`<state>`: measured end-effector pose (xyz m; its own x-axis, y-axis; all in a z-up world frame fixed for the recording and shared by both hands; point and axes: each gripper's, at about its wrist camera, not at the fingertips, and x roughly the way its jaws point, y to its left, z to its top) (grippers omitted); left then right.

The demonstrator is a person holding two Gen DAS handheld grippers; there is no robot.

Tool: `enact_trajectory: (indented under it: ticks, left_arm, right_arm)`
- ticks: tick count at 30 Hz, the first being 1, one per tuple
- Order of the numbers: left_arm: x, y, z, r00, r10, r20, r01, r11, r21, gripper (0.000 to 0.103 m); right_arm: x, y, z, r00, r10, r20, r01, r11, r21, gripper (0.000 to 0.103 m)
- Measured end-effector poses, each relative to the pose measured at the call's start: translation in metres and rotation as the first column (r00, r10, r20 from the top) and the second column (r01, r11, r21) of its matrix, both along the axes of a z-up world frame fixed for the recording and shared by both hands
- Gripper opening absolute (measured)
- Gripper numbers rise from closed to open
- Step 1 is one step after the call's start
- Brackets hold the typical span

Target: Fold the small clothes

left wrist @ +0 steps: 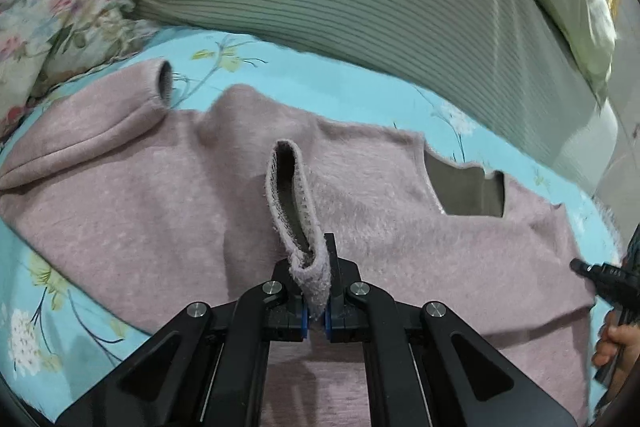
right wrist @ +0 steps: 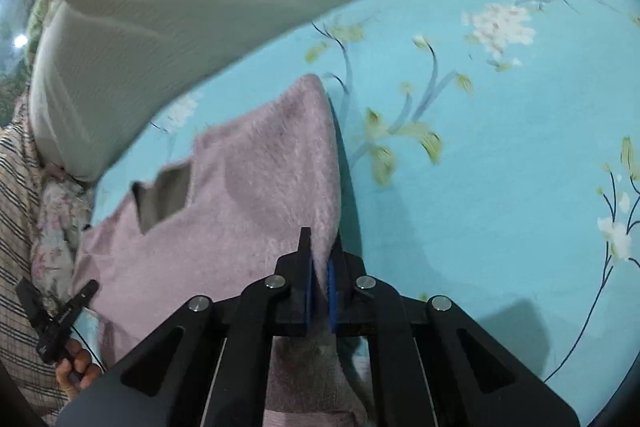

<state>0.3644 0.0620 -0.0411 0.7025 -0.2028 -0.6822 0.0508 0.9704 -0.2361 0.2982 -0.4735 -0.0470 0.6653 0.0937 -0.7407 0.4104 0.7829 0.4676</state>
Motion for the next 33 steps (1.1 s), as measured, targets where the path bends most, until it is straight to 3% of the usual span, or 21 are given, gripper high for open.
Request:
enact_trajectory:
  ticks: [2,3,6,9,11,13,15,18,19,21,22,25,27,29,33]
  left_arm:
    - [0.003,-0.007,-0.010,1.000,-0.007,-0.027,0.008,1.000,0.023,0.003]
    - [0.005,-0.007,-0.013,0.999,-0.010,-0.039,0.011,1.000,0.022,0.003]
    - [0.002,-0.005,-0.017,0.999,-0.026,-0.046,0.027,0.999,0.023,0.004]
    - [0.000,-0.006,-0.019,0.998,-0.044,-0.051,0.045,0.999,0.027,0.004]
    - [0.001,-0.008,-0.020,0.997,-0.045,-0.058,0.047,0.998,0.035,0.004]
    - [0.001,-0.007,-0.020,0.997,-0.042,-0.063,0.044,0.998,0.037,0.006]
    - [0.000,0.000,-0.021,0.997,-0.028,-0.071,0.030,0.999,0.032,0.011]
    - [-0.008,0.022,-0.016,0.998,0.014,-0.067,-0.011,0.999,0.037,0.014]
    - [-0.012,0.032,-0.013,0.998,0.029,-0.055,-0.026,0.998,0.050,0.014]
    - [-0.017,0.048,-0.006,0.998,0.051,-0.037,-0.048,0.997,0.063,0.021]
    - [-0.018,0.056,-0.003,0.997,0.066,-0.030,-0.063,0.995,0.074,0.022]
    - [-0.019,0.076,0.007,0.995,0.102,-0.013,-0.100,0.990,0.105,0.042]
    - [-0.016,0.090,0.014,0.990,0.138,0.003,-0.137,0.983,0.119,0.068]
    - [-0.009,0.097,0.017,0.988,0.155,0.017,-0.156,0.981,0.118,0.079]
    - [0.028,0.106,0.013,0.979,0.205,0.006,-0.201,0.953,0.227,0.080]
  right_arm:
    - [-0.001,0.001,-0.002,0.999,-0.015,-0.030,0.014,1.000,-0.024,0.009]
    - [-0.005,0.005,0.007,0.998,-0.053,-0.028,0.050,0.995,-0.087,0.015]
    - [-0.006,0.021,0.033,0.998,-0.036,0.045,0.044,0.981,-0.188,0.017]
    - [0.025,0.037,0.038,0.992,0.111,0.066,-0.101,0.986,-0.133,0.020]
    - [0.053,0.034,0.021,0.991,0.130,-0.012,-0.131,0.986,-0.107,0.022]
    - [0.064,0.021,0.008,0.996,0.073,-0.058,-0.080,0.987,-0.138,0.016]
    - [0.054,-0.003,0.008,0.999,-0.021,-0.025,0.018,0.995,-0.094,0.008]
    - [0.022,-0.004,0.031,0.991,-0.136,0.015,0.137,0.979,-0.153,0.018]
    - [0.012,0.001,0.036,0.992,-0.119,0.042,0.123,0.983,-0.136,0.029]
    - [-0.004,0.021,0.043,0.996,-0.039,0.081,0.046,0.995,-0.084,0.049]
    - [-0.010,0.033,0.045,0.996,-0.011,0.087,0.018,0.997,-0.080,0.054]
    - [-0.030,0.071,0.045,0.991,0.095,0.097,-0.091,0.995,-0.047,0.054]
    - [-0.042,0.093,0.038,0.985,0.143,0.095,-0.145,0.989,0.007,0.054]
    - [-0.051,0.114,0.027,0.981,0.177,0.076,-0.181,0.982,0.054,0.054]
    - [-0.055,0.141,0.014,0.975,0.215,0.056,-0.220,0.968,0.123,0.054]
